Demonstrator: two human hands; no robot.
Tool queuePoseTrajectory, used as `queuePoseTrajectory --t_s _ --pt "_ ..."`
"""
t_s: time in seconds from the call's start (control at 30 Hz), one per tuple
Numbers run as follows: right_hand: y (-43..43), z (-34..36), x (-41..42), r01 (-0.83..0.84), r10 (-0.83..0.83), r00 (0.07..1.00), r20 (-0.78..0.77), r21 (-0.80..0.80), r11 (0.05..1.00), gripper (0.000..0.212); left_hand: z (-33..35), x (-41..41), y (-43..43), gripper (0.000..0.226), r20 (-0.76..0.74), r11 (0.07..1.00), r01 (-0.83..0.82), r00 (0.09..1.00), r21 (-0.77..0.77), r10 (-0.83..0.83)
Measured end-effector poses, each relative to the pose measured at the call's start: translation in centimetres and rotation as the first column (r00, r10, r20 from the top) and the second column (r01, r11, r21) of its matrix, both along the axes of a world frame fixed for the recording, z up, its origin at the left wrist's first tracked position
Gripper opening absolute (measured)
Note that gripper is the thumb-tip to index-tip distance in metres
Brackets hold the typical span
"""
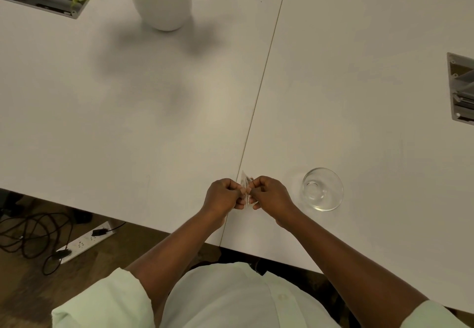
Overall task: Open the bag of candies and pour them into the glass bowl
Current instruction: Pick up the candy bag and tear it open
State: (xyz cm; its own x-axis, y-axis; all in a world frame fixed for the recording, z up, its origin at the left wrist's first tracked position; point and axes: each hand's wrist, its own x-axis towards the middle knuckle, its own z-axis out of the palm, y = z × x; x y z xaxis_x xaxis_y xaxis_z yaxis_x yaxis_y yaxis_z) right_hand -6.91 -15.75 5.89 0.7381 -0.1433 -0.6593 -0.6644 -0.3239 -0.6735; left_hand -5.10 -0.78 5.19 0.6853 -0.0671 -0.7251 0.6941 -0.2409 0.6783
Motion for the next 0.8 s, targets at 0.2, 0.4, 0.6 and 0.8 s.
queuePoseTrajectory --t_s 0.2,0.4,0.6,0.8 --pt "0.1 0.0 0.1 -0.095 0.103 0.993 0.064 -0.120 0.988 0.005 0.3 0.0 -0.4 0.005 0.027 0.997 0.059 0.998 0.045 -0.060" --pt "0.9 -0.1 -0.4 -0.127 0.167 0.976 0.137 -0.262 0.957 0.007 0.4 -0.7 -1.4 0.008 0.090 0.978 0.085 0.990 0.190 -0.104" --pt "1.5 0.1 -0.7 -0.110 0.162 0.972 0.167 -0.283 0.953 0.009 0.3 -0.9 -1.6 0.006 0.144 0.958 0.062 0.984 0.282 -0.106" --pt "2.0 0.1 -1.0 -0.071 0.123 0.975 0.186 -0.267 0.961 0.007 0.2 -1.1 -1.6 0.005 0.194 0.947 0.064 0.972 0.315 -0.131"
